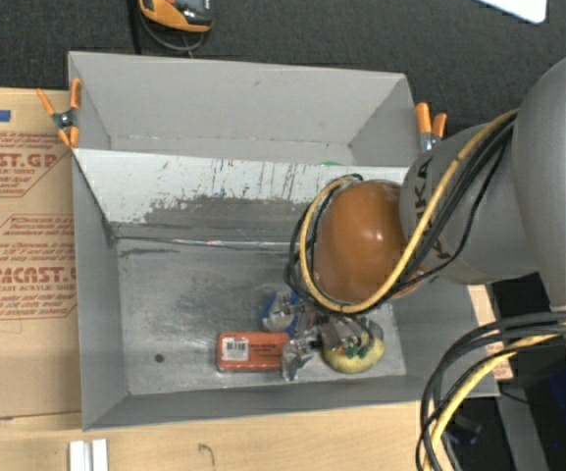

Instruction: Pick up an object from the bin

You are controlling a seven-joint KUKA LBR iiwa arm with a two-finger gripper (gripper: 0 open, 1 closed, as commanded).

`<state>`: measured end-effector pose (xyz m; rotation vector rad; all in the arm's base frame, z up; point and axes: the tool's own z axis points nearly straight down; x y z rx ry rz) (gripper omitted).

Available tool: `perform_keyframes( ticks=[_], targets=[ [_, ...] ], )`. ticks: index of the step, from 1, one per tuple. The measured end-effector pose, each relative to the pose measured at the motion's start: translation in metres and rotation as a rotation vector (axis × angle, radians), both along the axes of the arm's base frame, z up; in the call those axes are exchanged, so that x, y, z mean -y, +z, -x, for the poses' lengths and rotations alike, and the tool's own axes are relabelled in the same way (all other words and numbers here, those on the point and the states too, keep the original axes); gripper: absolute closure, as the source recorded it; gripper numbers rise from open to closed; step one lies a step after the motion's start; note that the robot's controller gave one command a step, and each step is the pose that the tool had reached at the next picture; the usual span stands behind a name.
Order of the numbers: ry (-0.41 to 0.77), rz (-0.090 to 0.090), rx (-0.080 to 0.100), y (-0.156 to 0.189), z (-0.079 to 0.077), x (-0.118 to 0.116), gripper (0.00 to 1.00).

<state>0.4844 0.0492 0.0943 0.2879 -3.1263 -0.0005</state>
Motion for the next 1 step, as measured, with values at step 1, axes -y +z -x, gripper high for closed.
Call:
perform_keyframes(
  ticks=[1],
  targets=[
    [0.000,0.001,-0.005,0.0156,0.0012,0.0000,1.00]
  ],
)
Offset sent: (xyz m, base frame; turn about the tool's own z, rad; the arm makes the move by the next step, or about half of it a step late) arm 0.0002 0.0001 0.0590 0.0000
